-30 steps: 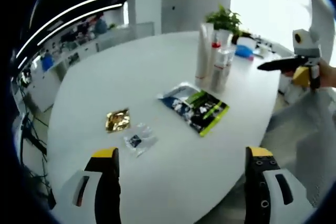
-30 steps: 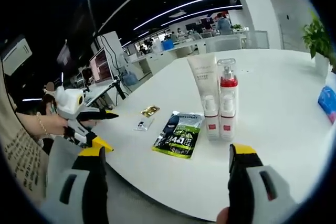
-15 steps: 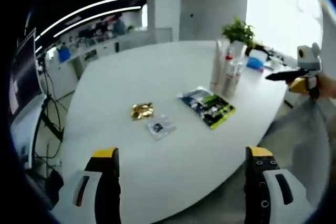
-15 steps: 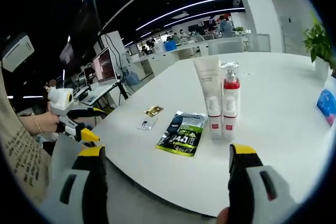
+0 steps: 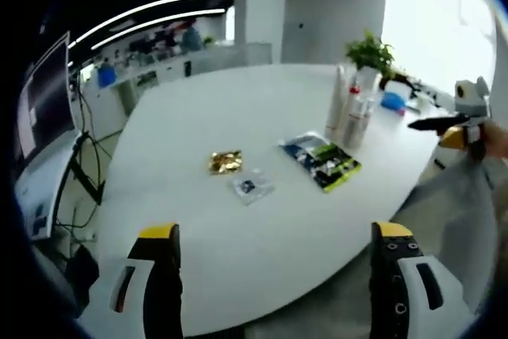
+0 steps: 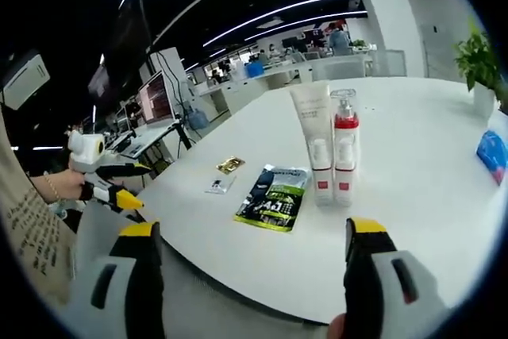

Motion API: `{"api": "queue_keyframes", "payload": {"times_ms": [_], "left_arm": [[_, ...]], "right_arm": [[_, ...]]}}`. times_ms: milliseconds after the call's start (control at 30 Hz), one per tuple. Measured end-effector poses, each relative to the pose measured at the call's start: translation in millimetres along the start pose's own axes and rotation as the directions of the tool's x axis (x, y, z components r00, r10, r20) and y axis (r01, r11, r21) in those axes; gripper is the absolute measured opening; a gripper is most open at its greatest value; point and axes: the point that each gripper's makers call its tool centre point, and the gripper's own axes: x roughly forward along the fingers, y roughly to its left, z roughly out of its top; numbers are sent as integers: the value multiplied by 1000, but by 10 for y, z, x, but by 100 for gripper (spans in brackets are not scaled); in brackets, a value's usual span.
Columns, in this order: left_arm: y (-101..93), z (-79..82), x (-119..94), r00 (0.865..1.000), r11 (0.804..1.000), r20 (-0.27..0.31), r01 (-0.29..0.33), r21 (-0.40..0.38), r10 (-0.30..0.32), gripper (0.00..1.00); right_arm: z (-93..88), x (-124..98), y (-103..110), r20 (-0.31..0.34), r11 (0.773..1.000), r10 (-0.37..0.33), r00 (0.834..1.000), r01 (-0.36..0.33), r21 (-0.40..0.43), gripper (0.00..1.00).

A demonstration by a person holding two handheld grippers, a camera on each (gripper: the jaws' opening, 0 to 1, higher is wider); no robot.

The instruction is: Arrange the skincare products in the storage area until every visible bottle or jar stands upright without overlapping.

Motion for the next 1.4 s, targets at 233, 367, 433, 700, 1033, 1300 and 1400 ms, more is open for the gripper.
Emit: {"api": "queue_keyframes", "payload": {"times_ms": [233,367,433,700,1033,1300,1400], "left_arm": [[-12,85,116,1000,1000,-11,-11,-23,11,97],[17,140,301,998,998,-31,-60,-25,59,97],[20,171,396,997,996,-38,-74,-40,73,97],[81,80,820,989,987,-97,-124,-102,114,94],[68,-56,1219,975,981,-201,-125,-147,94,80],[143,-122,1421,958,965,-258,-175,-197,121,73],[169,-125,1478,954,962,-269,-187,-198,130,69]], "right_arm": [[-47,19,21,-27,1000,18,999,-18,-13,96],[-49,14,9,-27,1000,17,1000,-17,0,96],[-50,14,14,-26,1000,17,1000,-17,1,96],[-64,20,8,-38,1000,19,999,-20,-6,96],[-73,18,-27,-42,1000,7,999,-7,0,96],[-70,14,-65,-40,1000,-10,999,10,17,96],[-67,13,-84,-37,1000,-17,999,18,24,96]]}}
